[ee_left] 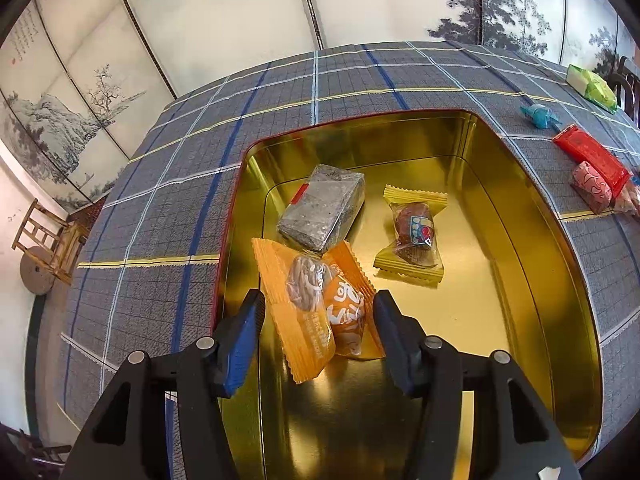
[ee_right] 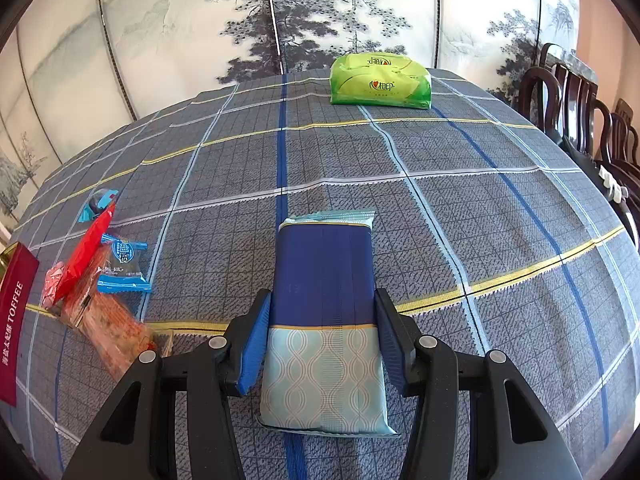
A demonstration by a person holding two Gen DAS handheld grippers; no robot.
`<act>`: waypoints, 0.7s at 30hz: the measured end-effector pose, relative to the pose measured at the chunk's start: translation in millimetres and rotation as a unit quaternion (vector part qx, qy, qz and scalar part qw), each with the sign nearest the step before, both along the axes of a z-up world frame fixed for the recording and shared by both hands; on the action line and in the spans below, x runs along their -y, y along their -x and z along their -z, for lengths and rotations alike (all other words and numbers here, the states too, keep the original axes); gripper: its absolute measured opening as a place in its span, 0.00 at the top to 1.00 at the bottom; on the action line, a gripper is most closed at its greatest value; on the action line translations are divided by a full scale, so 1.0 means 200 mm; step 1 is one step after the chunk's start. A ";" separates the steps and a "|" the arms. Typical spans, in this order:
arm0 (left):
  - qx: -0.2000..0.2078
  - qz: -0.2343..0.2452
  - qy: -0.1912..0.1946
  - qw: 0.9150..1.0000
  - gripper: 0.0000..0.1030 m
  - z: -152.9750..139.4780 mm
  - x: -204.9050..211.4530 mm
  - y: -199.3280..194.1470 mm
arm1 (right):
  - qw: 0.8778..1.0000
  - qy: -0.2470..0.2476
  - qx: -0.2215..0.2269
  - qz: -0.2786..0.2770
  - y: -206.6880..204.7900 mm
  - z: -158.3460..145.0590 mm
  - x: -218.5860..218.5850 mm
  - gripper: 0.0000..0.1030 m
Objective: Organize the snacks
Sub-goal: 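Lower the orange packet into the tin and open the left gripper, then carry the blue pastry into the tin and open the right gripper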
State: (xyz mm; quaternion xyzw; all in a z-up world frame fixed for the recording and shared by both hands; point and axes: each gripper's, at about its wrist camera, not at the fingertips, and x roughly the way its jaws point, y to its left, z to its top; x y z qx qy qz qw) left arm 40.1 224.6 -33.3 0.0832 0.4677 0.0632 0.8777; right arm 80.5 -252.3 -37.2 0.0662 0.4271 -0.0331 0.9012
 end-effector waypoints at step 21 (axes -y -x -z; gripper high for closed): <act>0.086 -0.033 -0.010 0.996 0.32 -0.23 0.06 0.26 | 1.000 0.023 -0.011 -0.013 0.02 0.00 0.01 0.51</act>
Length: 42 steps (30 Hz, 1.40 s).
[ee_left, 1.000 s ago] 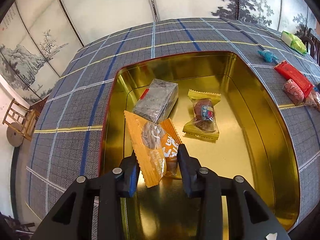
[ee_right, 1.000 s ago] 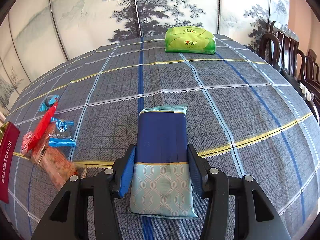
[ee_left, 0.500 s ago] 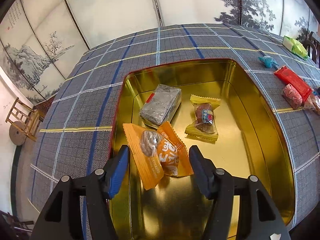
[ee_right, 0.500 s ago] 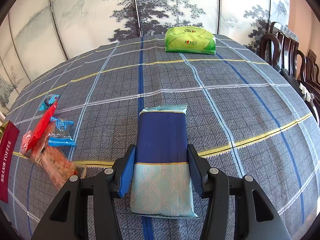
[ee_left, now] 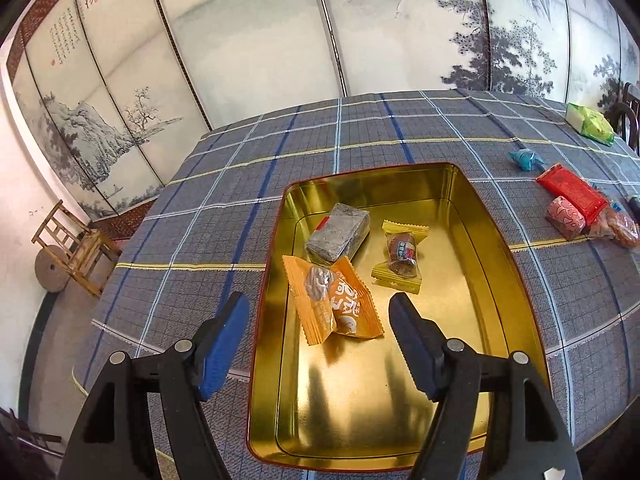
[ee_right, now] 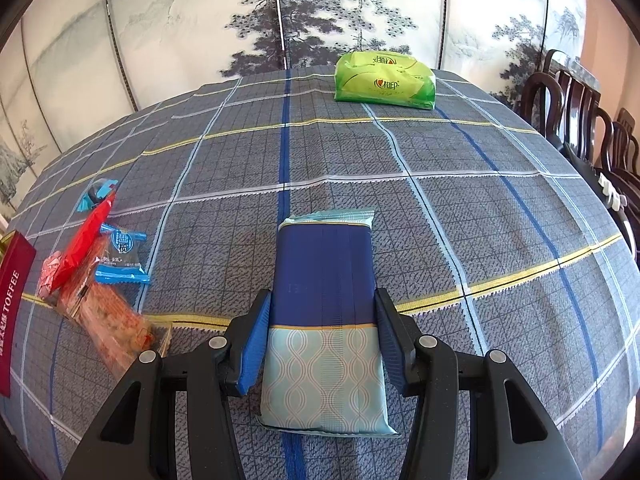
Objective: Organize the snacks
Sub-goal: 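Carry the blue pastry into the tin and open the right gripper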
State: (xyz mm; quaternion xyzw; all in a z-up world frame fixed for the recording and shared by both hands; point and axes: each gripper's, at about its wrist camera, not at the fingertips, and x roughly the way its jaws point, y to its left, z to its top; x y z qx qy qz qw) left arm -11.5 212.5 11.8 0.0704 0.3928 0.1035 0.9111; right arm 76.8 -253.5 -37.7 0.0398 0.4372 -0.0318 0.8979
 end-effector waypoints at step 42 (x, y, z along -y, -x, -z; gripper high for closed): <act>0.066 -0.063 0.046 0.995 0.12 -0.08 -0.09 0.38 | 0.922 -0.227 -0.023 -0.312 0.51 -0.56 -0.84 0.51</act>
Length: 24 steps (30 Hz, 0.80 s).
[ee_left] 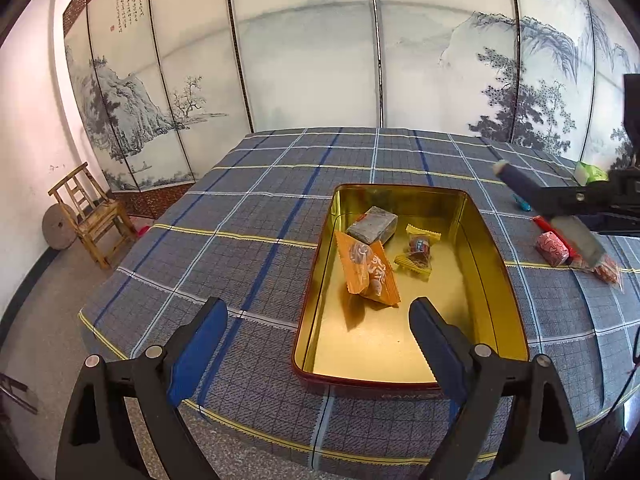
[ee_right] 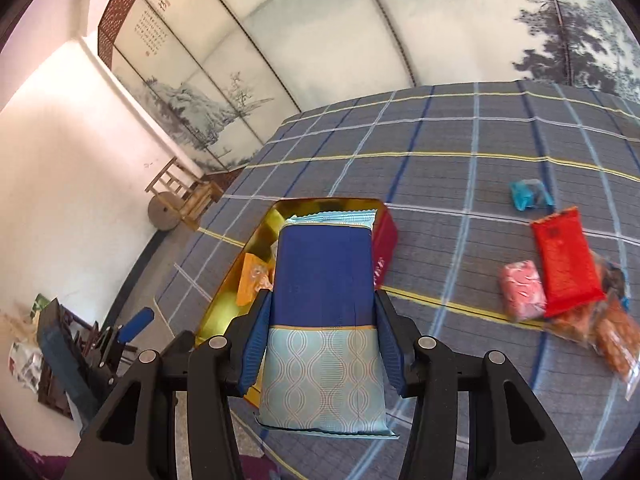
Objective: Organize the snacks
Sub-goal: 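Carry the blue pastry into the tin and open the right gripper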
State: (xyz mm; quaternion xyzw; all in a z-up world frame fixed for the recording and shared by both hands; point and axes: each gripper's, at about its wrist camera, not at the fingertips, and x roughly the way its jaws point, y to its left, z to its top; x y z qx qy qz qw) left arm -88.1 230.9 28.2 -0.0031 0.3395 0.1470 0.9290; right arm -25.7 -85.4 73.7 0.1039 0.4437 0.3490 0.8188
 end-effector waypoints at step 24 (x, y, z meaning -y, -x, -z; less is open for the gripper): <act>0.002 0.028 -0.020 0.999 0.08 0.03 0.02 -0.05 | 0.997 0.041 -0.067 0.026 -0.32 0.30 -0.31 0.51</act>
